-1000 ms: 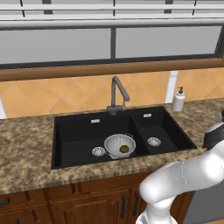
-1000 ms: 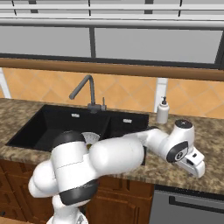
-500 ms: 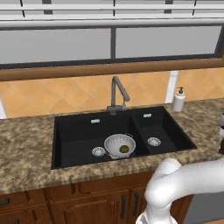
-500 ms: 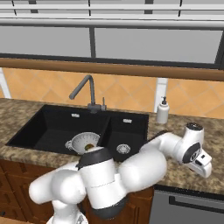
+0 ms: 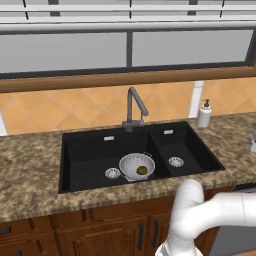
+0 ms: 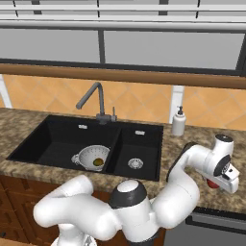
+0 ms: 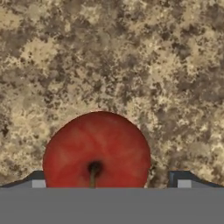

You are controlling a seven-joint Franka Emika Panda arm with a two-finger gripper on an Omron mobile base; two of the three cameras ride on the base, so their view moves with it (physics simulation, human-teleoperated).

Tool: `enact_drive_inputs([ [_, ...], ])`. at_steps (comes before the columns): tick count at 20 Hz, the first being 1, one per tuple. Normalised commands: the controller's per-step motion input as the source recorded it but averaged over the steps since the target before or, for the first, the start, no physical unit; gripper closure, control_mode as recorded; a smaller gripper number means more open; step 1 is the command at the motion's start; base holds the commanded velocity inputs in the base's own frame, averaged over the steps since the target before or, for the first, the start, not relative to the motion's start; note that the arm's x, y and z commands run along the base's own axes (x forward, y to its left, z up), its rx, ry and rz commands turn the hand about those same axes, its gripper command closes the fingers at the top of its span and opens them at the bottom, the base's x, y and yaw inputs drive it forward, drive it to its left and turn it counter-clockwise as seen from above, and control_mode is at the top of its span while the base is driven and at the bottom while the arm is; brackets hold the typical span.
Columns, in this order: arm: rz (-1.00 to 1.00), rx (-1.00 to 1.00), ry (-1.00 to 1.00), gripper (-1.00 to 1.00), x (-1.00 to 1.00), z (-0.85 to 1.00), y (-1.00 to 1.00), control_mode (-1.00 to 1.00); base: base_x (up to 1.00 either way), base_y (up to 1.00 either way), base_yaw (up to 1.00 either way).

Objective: Put the colander in the sink, put the apple, mango in the colander, and turn on the sink faucet and pour water over the colander.

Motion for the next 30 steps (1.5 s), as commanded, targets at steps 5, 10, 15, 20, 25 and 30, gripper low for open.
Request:
enact_drive_inputs([
  [5, 0.0, 0.0, 0.0, -1.0, 0.12, -0.31, -0.04, -1.0, 0.0, 0.0, 0.0],
  [10, 0.0, 0.0, 0.0, 1.0, 0.0, -0.35, 0.05, -1.0, 0.0, 0.0, 0.0],
  [15, -0.05, 0.0, -0.09, 1.0, 0.0, -0.26, 0.7, -1.0, 0.0, 0.0, 0.0],
  [20, 0.0, 0.0, -0.31, 1.0, -0.45, 0.34, 0.98, -1.0, 0.0, 0.0, 0.0],
  [25, 0.0, -0.12, -0.23, 1.0, -0.57, 0.63, 1.0, -1.0, 0.0, 0.0, 0.0],
  [30, 0.0, -0.21, -0.14, 1.0, -0.35, 0.58, 1.0, -1.0, 0.0, 0.0, 0.0],
])
